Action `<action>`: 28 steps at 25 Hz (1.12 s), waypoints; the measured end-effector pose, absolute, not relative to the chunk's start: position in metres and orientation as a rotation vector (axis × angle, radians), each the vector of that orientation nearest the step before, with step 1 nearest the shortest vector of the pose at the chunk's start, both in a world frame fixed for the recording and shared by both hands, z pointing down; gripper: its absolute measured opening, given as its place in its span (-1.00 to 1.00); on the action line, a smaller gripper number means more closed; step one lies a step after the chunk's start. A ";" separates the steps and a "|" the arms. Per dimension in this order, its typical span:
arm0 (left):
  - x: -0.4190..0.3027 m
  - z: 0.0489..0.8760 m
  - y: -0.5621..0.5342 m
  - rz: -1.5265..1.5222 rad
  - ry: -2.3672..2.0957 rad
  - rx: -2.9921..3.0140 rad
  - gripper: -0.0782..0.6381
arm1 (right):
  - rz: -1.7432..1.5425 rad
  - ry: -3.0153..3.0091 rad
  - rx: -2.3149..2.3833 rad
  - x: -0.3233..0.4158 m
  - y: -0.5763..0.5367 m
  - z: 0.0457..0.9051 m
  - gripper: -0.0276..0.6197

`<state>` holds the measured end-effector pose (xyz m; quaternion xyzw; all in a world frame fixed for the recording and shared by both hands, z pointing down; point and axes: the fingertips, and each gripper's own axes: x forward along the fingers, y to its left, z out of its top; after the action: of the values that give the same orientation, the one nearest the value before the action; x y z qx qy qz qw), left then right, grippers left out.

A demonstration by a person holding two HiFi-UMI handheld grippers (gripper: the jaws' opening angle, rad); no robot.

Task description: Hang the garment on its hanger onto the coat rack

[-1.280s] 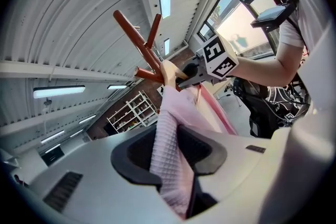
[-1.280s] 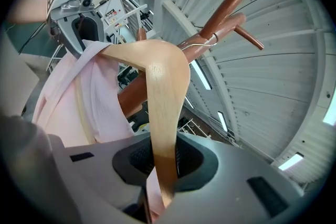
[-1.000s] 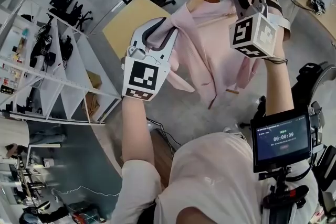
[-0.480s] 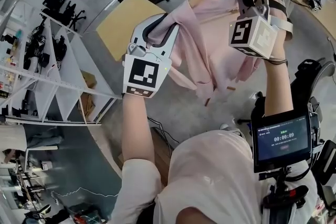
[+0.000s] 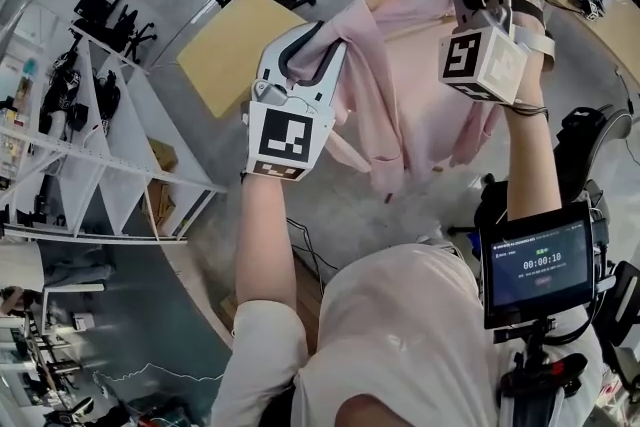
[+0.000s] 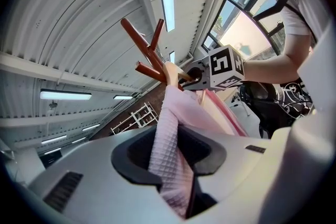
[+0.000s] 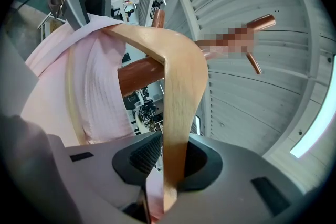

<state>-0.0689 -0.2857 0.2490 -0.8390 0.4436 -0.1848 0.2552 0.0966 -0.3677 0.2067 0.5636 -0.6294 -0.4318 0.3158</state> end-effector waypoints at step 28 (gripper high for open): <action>-0.058 0.251 -0.285 -0.490 1.117 -2.338 -0.30 | -0.852 -2.193 1.098 0.112 -0.330 0.213 -0.51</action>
<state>-0.0575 -0.2850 0.2510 -0.8585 0.4101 -0.1800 0.2497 0.1125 -0.3305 0.2127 0.4073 -0.8135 -0.3160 0.2693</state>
